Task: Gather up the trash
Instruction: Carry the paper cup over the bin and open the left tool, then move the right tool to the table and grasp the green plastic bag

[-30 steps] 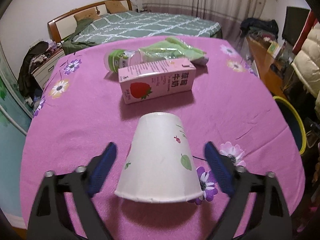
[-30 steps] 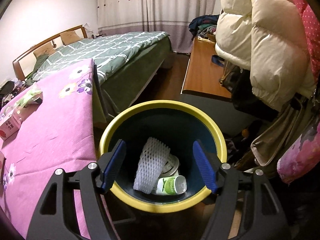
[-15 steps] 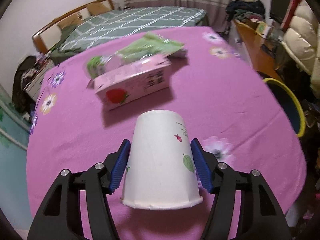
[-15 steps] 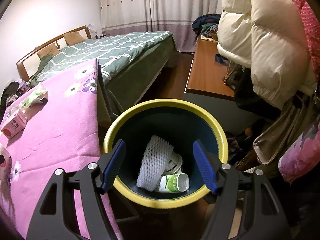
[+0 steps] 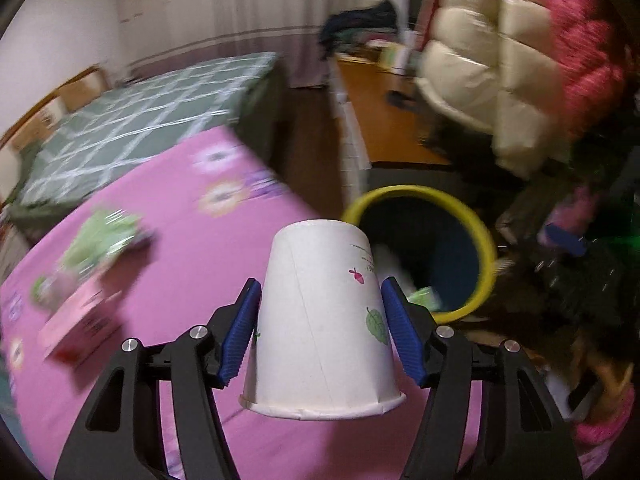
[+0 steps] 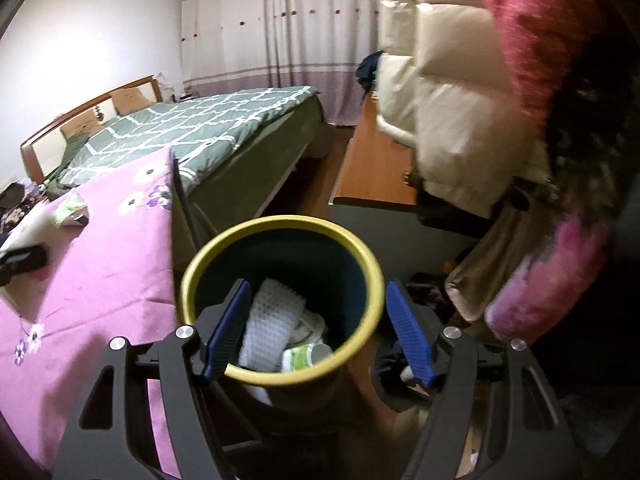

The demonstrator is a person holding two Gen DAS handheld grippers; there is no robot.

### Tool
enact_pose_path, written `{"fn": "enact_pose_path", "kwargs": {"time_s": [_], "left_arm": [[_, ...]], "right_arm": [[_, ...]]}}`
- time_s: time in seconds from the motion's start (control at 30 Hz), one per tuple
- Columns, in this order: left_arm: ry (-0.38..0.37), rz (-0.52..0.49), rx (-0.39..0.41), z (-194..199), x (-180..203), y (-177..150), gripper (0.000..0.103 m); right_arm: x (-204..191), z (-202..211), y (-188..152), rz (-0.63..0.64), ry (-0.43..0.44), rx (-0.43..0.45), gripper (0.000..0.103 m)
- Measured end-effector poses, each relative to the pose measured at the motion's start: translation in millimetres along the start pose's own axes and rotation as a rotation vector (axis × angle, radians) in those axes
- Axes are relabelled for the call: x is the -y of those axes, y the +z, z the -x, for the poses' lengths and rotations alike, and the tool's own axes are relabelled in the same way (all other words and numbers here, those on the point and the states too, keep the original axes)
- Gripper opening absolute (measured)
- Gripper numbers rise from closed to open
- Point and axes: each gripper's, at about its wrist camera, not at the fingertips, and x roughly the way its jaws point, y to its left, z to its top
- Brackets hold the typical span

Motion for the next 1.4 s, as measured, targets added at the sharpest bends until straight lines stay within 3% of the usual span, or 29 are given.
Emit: {"fn": "enact_pose_path", "kwargs": {"time_s": [0.13,0.27,0.37,0.47,0.63,0.83,0.97,1.17,1.4], "left_arm": [[-0.086,-0.062,-0.042,-42,52,28,0.063],[-0.106,-0.083,-0.082,-81,81,42,0.065],[-0.101,-0.075,-0.095,-101,86,46,0.067],[-0.098,-0.054,-0.089,-113,84,48,0.091],[-0.110,-0.006,-0.046,-93,63,45,0.092],[-0.044,0.079,0.137,-10,-3,24,0.092],[0.105,0.204,0.251,55,-84,-16,0.093],[0.378,0.384,0.327,116,-201,-92,0.095],[0.557,0.540,0.338,127,-301,-156,0.095]], "right_arm": [[19,9,-7,-0.029,-0.025,0.001,0.067],[34,17,-15,-0.047,-0.058,0.000,0.069],[42,19,-19,-0.062,-0.065,-0.004,0.070],[47,18,-21,-0.069,-0.067,-0.009,0.070],[42,14,-20,-0.060,-0.052,-0.013,0.070],[17,3,-9,-0.025,0.014,-0.012,0.070],[-23,-6,11,0.045,0.093,-0.004,0.070],[-116,-24,48,0.169,0.269,0.000,0.070],[-245,-53,79,0.302,0.419,-0.028,0.070]]}}
